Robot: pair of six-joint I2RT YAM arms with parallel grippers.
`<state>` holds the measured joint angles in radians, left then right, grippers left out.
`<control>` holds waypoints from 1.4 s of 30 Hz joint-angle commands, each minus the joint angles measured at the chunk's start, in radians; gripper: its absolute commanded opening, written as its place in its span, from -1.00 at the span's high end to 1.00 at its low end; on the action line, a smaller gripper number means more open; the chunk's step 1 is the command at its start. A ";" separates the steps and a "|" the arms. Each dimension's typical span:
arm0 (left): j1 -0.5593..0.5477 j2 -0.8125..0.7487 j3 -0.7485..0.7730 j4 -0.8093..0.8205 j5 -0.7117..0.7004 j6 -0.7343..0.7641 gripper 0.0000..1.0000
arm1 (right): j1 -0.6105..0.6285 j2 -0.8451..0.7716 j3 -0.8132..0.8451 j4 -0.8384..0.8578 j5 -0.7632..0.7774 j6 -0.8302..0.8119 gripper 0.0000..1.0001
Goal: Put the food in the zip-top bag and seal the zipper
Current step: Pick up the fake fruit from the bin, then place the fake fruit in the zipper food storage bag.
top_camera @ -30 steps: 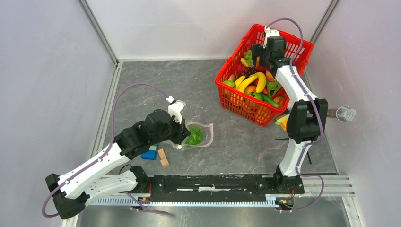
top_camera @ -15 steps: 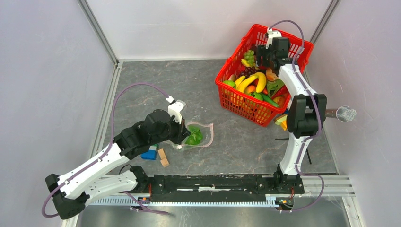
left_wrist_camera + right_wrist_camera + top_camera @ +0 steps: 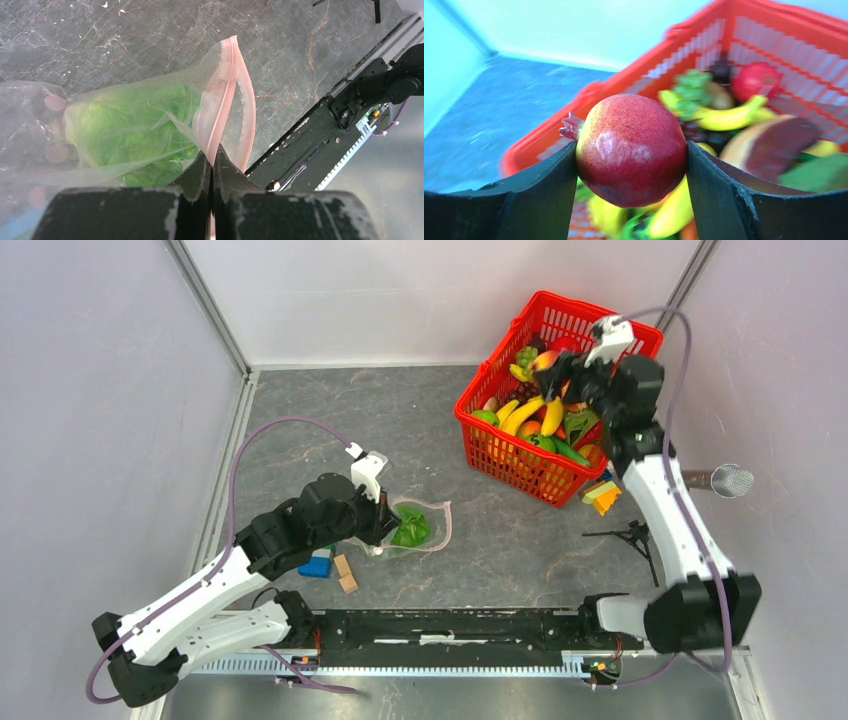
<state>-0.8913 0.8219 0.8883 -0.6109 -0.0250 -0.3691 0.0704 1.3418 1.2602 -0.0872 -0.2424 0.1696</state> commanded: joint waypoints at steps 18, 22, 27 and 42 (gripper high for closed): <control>0.006 -0.021 0.029 0.092 0.054 -0.076 0.96 | 0.750 -0.472 -0.640 0.304 -0.148 0.171 0.17; 0.006 -0.010 0.048 0.091 0.116 -0.083 0.95 | 0.878 -0.372 -0.608 0.277 -0.022 0.123 0.17; 0.005 -0.007 0.098 0.091 0.258 -0.091 0.96 | 0.906 -0.267 -0.617 0.381 0.050 0.144 0.25; 0.005 0.024 0.176 0.065 0.327 -0.087 0.94 | 1.005 -0.128 -0.743 1.030 -0.173 0.185 0.25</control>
<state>-0.8913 0.8505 1.0286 -0.5964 0.2584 -0.4355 1.0599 1.1355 0.5354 0.6430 -0.2726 0.3111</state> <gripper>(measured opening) 0.040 0.759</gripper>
